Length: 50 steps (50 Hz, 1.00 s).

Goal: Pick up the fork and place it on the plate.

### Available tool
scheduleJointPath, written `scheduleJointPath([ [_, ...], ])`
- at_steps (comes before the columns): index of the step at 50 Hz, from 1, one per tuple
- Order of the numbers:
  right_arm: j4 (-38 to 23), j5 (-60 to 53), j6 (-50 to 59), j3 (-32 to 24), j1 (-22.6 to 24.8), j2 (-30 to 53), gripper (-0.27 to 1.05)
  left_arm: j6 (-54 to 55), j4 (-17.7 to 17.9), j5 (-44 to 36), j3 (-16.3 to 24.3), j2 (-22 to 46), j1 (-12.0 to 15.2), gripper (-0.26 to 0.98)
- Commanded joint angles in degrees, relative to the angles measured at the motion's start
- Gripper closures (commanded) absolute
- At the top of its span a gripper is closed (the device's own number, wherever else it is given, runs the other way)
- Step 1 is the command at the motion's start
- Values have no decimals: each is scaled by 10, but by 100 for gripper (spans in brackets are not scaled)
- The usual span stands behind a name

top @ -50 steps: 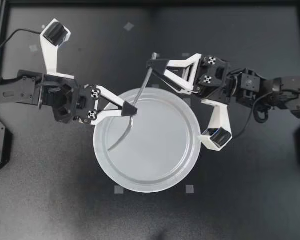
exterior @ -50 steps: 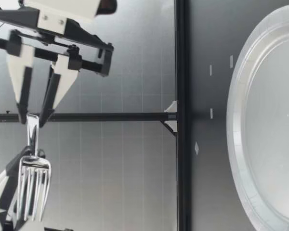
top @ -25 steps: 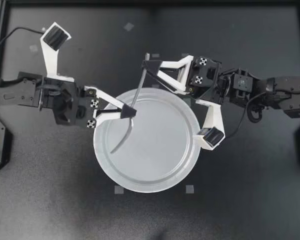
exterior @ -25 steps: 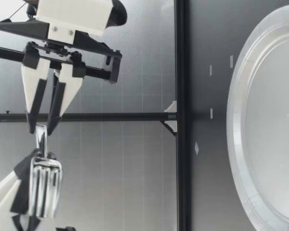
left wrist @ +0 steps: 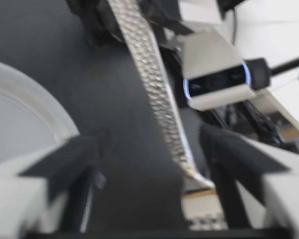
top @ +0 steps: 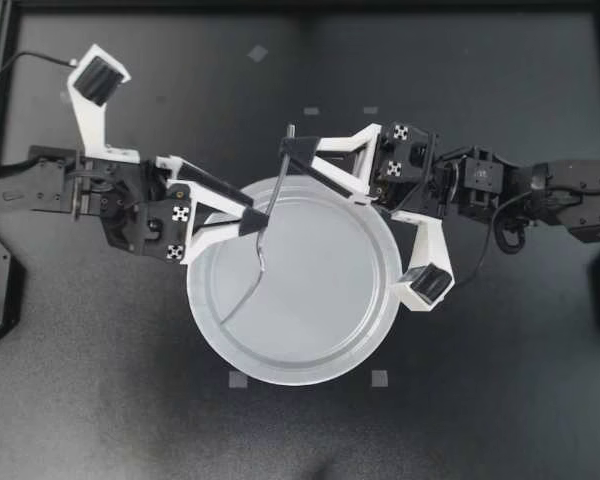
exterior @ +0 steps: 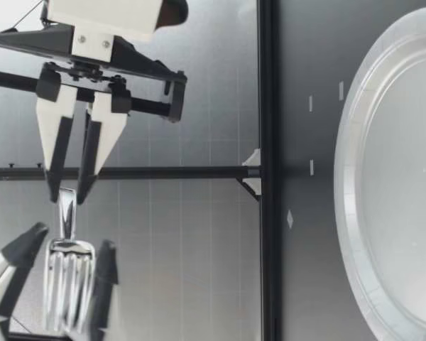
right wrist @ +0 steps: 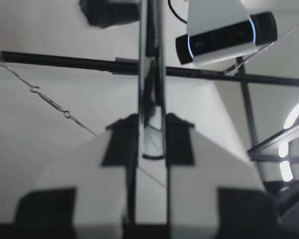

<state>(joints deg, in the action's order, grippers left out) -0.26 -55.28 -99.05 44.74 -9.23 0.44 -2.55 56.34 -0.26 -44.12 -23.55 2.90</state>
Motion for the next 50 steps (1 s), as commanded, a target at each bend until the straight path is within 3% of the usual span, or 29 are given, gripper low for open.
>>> scheduleJointPath([
  [1,11,0,31,-1,8,-18,71,-17,-7,-18,-4,-19,1,-9],
  [8,73,64,127,23,18,-54,71,-105,-51,-57,-29,-65,4,-8],
  [15,211,248,236,52,20,-107,71,-257,-113,-91,-70,-161,4,-8],
  [22,360,470,303,73,21,-156,71,-361,-116,-80,-139,-240,4,-8],
  [26,436,528,330,92,21,-181,72,-361,-115,-75,-178,-261,4,-8],
  [30,512,529,354,126,20,-207,72,-360,-115,-67,-198,-258,4,-8],
  [36,575,541,374,162,16,-217,72,-367,-116,-47,-207,-231,4,-8],
  [50,606,660,461,170,16,-156,72,-381,-120,-39,-181,-140,4,-8],
])
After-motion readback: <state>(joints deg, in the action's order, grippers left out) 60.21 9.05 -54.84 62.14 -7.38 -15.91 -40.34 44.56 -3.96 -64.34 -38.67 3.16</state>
